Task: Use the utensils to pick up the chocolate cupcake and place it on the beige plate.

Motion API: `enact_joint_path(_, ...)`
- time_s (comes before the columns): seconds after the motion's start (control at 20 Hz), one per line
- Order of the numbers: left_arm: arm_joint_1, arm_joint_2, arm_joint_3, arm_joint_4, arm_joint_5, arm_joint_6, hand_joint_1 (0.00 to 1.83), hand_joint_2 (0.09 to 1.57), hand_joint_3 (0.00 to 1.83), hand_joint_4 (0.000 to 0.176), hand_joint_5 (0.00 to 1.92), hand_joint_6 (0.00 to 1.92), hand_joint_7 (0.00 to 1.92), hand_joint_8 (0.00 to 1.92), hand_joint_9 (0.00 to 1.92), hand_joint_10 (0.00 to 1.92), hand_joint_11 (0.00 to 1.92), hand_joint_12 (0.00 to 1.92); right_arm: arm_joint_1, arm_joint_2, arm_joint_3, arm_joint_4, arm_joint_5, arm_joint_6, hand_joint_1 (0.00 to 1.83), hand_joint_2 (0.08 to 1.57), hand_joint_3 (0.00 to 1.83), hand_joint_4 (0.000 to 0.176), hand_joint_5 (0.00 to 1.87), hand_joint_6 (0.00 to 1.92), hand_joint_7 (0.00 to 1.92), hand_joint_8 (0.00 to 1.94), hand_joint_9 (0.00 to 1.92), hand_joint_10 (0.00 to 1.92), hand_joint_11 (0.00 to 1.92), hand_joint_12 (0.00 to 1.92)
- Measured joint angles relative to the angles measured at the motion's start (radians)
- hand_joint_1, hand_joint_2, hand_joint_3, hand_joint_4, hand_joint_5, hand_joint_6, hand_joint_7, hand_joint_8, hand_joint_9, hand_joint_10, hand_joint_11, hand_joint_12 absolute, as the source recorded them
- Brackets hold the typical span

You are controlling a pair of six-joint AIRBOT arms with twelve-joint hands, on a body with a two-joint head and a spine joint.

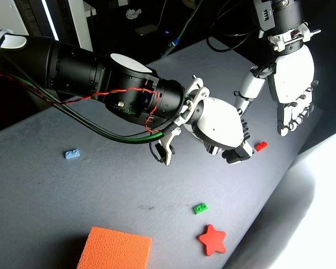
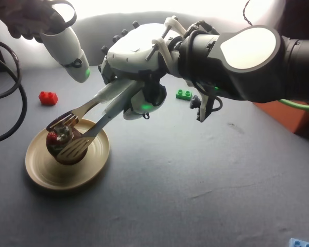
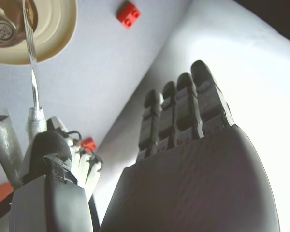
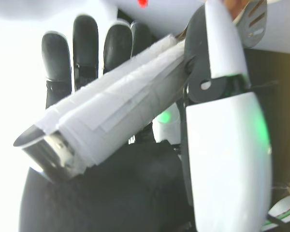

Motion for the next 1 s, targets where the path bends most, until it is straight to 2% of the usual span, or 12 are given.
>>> enact_joint_path(0.15,0.000,0.000,0.000,-0.001,0.000,0.000,0.38,1.05,0.00,0.000,0.14,0.00,0.08,0.00,0.06,0.00,0.00,0.26,0.000,-0.007,0.000,0.001,0.000,-0.008,1.17,1.22,0.00,0.000,0.79,1.18,0.78,1.42,0.60,1.21,0.37,1.69)
enact_joint_path(0.25,0.000,0.000,0.000,0.000,0.000,0.000,0.37,1.05,0.00,0.000,0.15,0.00,0.09,0.00,0.08,0.00,0.00,0.30,0.000,-0.007,0.002,0.001,0.002,-0.007,1.17,1.21,0.00,0.000,0.82,1.17,0.80,1.36,0.63,1.13,0.39,1.64)
enact_joint_path(0.35,0.000,0.000,0.000,0.000,0.000,0.000,0.36,1.06,0.00,0.000,0.13,0.00,0.09,0.00,0.07,0.00,0.00,0.28,0.000,-0.006,0.003,0.000,0.000,-0.007,1.17,1.21,0.00,0.005,0.79,1.21,0.80,1.35,0.63,1.14,0.40,1.71)
enact_joint_path(0.4,0.000,0.000,0.000,0.000,0.000,0.000,0.35,1.06,0.00,0.000,0.14,0.00,0.08,0.00,0.07,0.00,0.00,0.28,0.000,-0.006,0.003,0.000,0.000,-0.007,1.16,1.23,0.00,0.000,0.77,1.24,0.78,1.39,0.61,1.15,0.39,1.73)
enact_joint_path(0.5,0.000,0.000,0.000,0.000,0.000,0.000,0.36,1.06,0.00,0.000,0.13,0.00,0.08,0.00,0.07,0.00,0.00,0.27,0.000,-0.006,0.003,0.000,0.000,-0.007,1.16,1.23,0.00,0.000,0.75,1.26,0.78,1.41,0.62,1.19,0.45,1.70)
enact_joint_path(0.55,0.000,0.000,0.000,0.000,0.000,0.000,0.36,1.05,0.00,0.000,0.12,0.00,0.08,0.00,0.07,0.00,0.00,0.27,-0.001,-0.006,0.003,0.000,0.000,-0.007,1.16,1.22,0.00,0.000,0.81,1.20,0.75,1.42,0.63,1.17,0.47,1.64)
enact_joint_path(0.7,0.000,0.000,0.000,0.000,0.000,0.000,0.37,1.05,0.00,0.000,0.13,0.00,0.09,0.00,0.08,0.00,0.00,0.31,-0.010,-0.006,0.003,0.001,-0.003,-0.004,1.17,1.22,0.00,0.000,0.83,1.19,0.74,1.41,0.63,1.13,0.46,1.60)
enact_joint_path(0.75,0.000,0.000,0.000,0.000,0.000,0.000,0.33,1.05,0.00,0.000,0.10,0.00,0.07,0.00,0.08,0.00,0.00,0.29,-0.015,-0.004,0.003,0.001,-0.002,0.006,1.16,1.22,0.00,0.015,0.81,1.22,0.76,1.36,0.63,1.10,0.43,1.64)
enact_joint_path(0.85,0.000,0.000,0.000,-0.001,0.000,0.000,0.34,1.05,0.00,0.000,0.10,0.00,0.08,0.00,0.08,0.00,0.00,0.30,-0.022,0.000,0.003,0.003,-0.001,0.015,1.16,1.22,0.00,0.016,0.81,1.23,0.76,1.36,0.62,1.10,0.42,1.64)
enact_joint_path(0.9,0.000,0.000,0.000,0.000,-0.001,0.000,0.36,1.05,0.00,0.000,0.12,0.01,0.09,0.01,0.09,0.01,0.00,0.30,-0.024,0.003,0.003,0.004,-0.001,0.015,1.17,1.21,0.00,0.007,0.83,1.19,0.76,1.37,0.63,1.10,0.44,1.62)
enact_joint_path(0.95,0.000,0.000,0.000,0.000,-0.001,0.000,0.34,1.05,0.00,0.000,0.11,0.00,0.08,0.00,0.09,0.00,0.00,0.30,-0.027,0.005,0.004,0.004,-0.004,0.016,1.18,1.20,0.00,0.002,0.87,1.14,0.77,1.35,0.61,1.07,0.38,1.62)
enact_joint_path(1.0,0.000,0.000,0.000,0.000,-0.001,0.000,0.36,1.05,0.00,0.000,0.12,0.00,0.10,0.01,0.10,0.01,0.00,0.33,-0.028,0.005,0.004,0.004,-0.005,0.019,1.17,1.20,0.00,0.006,0.86,1.15,0.77,1.34,0.60,1.05,0.35,1.63)
